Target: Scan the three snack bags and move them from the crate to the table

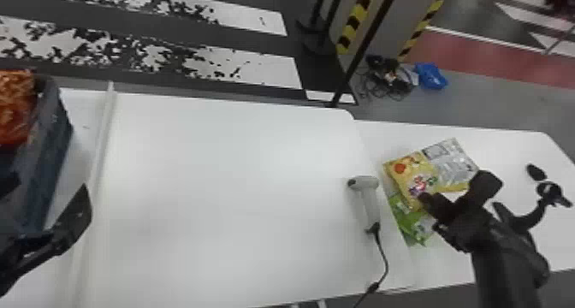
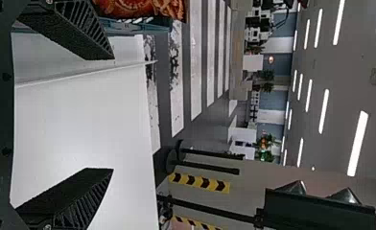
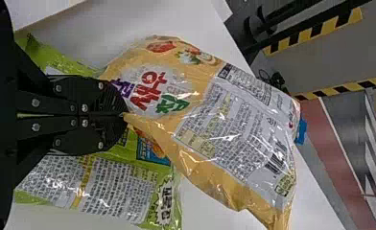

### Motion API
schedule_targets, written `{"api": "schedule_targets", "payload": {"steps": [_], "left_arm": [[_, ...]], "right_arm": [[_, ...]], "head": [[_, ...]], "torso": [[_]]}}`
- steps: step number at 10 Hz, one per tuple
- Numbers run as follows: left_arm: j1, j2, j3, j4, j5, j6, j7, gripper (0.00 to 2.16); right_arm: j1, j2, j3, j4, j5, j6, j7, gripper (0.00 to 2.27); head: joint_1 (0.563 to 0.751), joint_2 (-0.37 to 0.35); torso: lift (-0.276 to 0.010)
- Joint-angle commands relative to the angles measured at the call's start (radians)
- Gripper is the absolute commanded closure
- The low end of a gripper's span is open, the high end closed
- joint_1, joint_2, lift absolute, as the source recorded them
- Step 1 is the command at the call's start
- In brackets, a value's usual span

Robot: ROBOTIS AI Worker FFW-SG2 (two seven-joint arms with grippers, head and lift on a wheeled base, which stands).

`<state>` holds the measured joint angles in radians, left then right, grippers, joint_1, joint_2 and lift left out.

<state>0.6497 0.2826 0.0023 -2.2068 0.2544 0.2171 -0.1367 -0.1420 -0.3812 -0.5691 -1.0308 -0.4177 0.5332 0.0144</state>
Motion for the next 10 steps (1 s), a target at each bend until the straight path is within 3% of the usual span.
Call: {"api": "schedule_targets", "payload": {"steps": [1, 2, 5, 8, 10], "left_arm": [[-0.002, 0.000, -0.007, -0.002, -0.003, 0.000, 0.000, 0.03], [-0.002, 0.000, -0.008, -0.005, -0.003, 0.000, 0.000, 0.03], [-0.002, -0.002, -0.011, -0.017, -0.007, 0.003, 0.002, 0.03], [-0.005, -0.005, -0.024, -0.024, -0.009, 0.003, 0.016, 0.03], [-0.013, -0.006, -0.039, -0.025, -0.009, 0.006, 0.020, 0.03]], "right_arm": [[0.010, 0.001, 0.017, -0.028, -0.003, 0.052, 0.010, 0.57], [0.022, 0.001, 0.020, -0.049, -0.010, 0.061, 0.012, 0.00], [0.185, 0.044, 0.026, -0.370, -0.033, 0.120, -0.016, 0.08], [0.394, 0.117, 0.025, -0.732, -0.092, 0.123, -0.057, 0.09], [0.503, 0.182, 0.081, -0.922, -0.099, 0.120, -0.039, 0.09]], "head": [[0.695, -0.350], [0.695, -0.350], [0.695, -0.350], [0.695, -0.350], [0.695, -0.350]], "torso": [[-0.062], [-0.062], [-0.062], [-0.062], [-0.062]]}}
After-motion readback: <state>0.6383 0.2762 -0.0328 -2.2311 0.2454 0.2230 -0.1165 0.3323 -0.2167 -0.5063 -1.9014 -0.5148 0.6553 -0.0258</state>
